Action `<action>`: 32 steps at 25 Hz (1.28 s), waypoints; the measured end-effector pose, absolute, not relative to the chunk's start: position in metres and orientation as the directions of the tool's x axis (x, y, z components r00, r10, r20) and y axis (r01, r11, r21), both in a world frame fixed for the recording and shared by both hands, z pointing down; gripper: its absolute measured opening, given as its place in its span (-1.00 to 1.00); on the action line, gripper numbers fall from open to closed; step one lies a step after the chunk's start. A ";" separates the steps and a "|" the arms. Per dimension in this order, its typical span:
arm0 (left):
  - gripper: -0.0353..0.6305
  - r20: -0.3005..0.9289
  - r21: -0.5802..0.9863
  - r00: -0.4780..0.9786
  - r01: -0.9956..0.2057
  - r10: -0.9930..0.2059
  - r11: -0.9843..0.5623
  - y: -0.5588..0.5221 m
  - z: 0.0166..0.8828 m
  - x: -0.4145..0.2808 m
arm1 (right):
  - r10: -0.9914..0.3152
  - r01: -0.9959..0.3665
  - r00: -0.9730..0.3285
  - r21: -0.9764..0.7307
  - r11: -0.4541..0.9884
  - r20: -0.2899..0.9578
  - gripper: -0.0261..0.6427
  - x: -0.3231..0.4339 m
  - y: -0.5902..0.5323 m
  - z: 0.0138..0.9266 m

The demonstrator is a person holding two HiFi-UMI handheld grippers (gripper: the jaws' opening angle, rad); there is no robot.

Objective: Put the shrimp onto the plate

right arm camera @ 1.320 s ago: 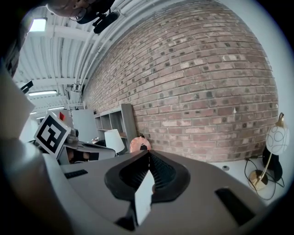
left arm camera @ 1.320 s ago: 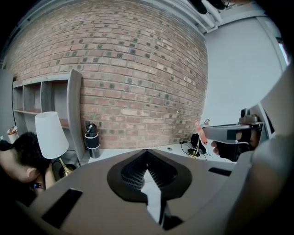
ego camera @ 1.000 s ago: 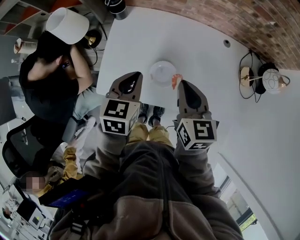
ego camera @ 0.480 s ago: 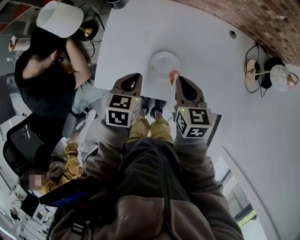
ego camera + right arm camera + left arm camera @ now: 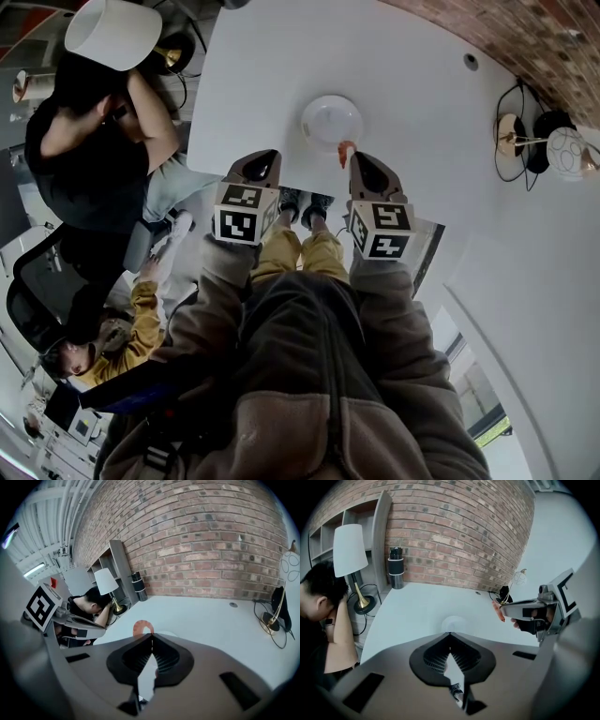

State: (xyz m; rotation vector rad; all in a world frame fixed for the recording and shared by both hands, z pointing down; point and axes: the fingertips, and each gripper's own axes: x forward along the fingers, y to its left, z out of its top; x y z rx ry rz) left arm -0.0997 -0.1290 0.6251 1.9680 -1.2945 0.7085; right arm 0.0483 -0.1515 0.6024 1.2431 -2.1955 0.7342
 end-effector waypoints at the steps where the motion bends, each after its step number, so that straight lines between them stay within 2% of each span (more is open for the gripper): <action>1: -0.88 0.747 0.236 0.358 -0.930 -0.560 -0.280 -0.128 0.629 -0.101 | -0.596 -0.877 -0.451 -0.205 0.436 0.664 -0.91 0.048 -0.151 0.607; 24: -0.88 0.840 0.263 0.355 -0.928 -0.411 -0.263 -0.107 0.702 -0.100 | -0.428 -0.863 -0.438 -0.237 0.445 0.791 -0.91 0.035 -0.152 0.718; 32: -0.88 0.845 0.268 0.359 -0.926 -0.397 -0.267 -0.107 0.707 -0.101 | -0.377 -0.867 -0.411 -0.227 0.443 0.830 -0.91 0.031 -0.155 0.746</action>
